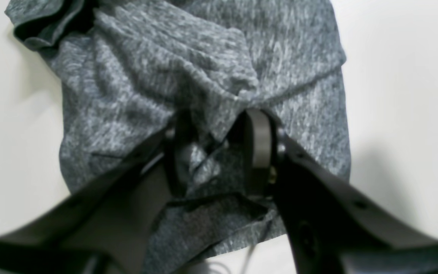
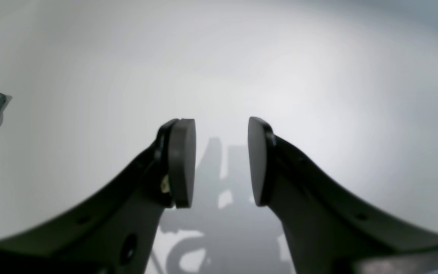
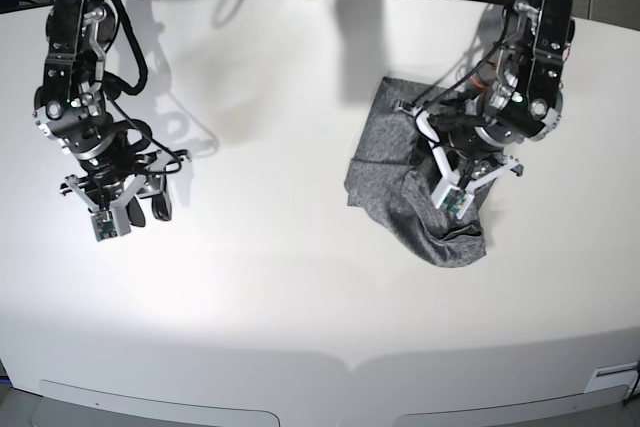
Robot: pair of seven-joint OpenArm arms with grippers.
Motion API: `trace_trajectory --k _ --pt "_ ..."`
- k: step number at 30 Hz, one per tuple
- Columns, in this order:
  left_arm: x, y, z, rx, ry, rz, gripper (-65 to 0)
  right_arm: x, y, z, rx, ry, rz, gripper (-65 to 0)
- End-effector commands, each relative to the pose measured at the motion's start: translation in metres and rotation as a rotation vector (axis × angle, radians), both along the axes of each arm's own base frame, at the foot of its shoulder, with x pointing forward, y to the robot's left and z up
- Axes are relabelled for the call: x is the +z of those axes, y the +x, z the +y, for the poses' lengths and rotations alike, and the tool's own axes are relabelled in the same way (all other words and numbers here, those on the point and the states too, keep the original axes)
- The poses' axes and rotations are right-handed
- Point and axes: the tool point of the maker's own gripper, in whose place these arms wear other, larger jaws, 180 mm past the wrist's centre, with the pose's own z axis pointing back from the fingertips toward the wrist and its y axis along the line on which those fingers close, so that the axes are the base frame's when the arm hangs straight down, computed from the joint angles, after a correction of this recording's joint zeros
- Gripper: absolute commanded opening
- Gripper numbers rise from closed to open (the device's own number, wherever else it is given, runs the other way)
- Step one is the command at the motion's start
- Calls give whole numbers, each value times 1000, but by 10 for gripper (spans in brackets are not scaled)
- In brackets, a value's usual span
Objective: Fold the T-shirt properly
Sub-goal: 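Press the left gripper down onto the middle of the folded shirt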
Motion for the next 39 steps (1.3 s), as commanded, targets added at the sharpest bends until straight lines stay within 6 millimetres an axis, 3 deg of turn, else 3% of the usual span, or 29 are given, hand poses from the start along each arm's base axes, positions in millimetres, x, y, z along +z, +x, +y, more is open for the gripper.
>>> trace_trajectory --k 1,10,19,33,39 --pt "16 11 -2 -4 -17 -58 -428 18 8 -2 4 -2 -59 -419" --pt "18 11 -2 -6 -15 -57 -428 18 8 -2 4 -1 -59 -419" --pt "48 17 -15 -22 -90 -140 -428 17 8 -2 4 -2 -55 -419" --pt "49 21 -13 -15 -82 -179 -428 16 7 -2 3 -4 -47 -419" --pt "31 21 -10 1 -89 -150 -428 16 7 -2 3 -4 -48 -419"
